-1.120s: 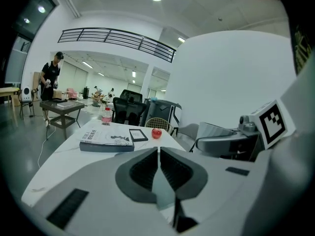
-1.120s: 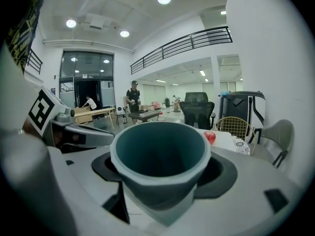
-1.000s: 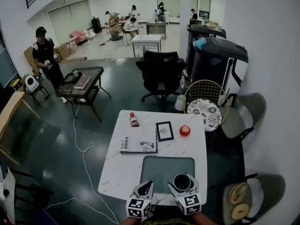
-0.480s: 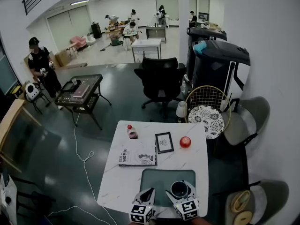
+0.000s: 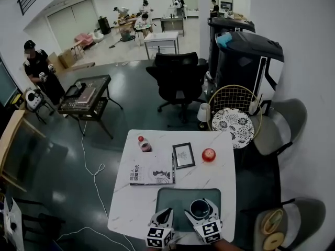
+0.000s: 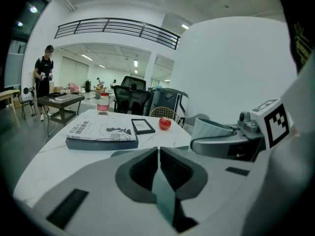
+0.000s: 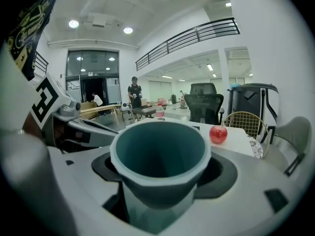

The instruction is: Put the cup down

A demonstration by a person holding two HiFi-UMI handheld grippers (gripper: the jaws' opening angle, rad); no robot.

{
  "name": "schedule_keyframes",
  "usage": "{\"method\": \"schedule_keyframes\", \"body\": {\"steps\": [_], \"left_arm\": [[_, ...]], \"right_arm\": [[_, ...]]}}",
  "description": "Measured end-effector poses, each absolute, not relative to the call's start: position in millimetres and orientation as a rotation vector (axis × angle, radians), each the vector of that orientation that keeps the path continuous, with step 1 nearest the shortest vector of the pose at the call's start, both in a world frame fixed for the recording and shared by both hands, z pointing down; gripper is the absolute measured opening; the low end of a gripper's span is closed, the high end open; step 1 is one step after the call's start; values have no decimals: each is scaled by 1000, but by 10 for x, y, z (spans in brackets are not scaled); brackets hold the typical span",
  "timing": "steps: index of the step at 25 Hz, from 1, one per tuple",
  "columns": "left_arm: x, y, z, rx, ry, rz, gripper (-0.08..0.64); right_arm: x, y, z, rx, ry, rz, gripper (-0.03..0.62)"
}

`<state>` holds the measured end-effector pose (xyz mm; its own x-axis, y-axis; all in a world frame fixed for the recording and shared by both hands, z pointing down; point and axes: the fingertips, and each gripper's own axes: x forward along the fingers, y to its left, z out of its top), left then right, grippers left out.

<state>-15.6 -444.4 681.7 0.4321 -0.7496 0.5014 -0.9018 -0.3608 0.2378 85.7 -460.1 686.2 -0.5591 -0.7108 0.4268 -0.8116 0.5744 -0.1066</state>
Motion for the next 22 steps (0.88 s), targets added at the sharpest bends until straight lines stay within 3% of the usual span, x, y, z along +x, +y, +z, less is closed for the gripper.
{"method": "schedule_keyframes", "body": {"steps": [22], "left_arm": [[67,-4578,7123,2183,-1358,490,23]], "right_arm": [[905,-4665,7235,1216,-2471,381,370]]}}
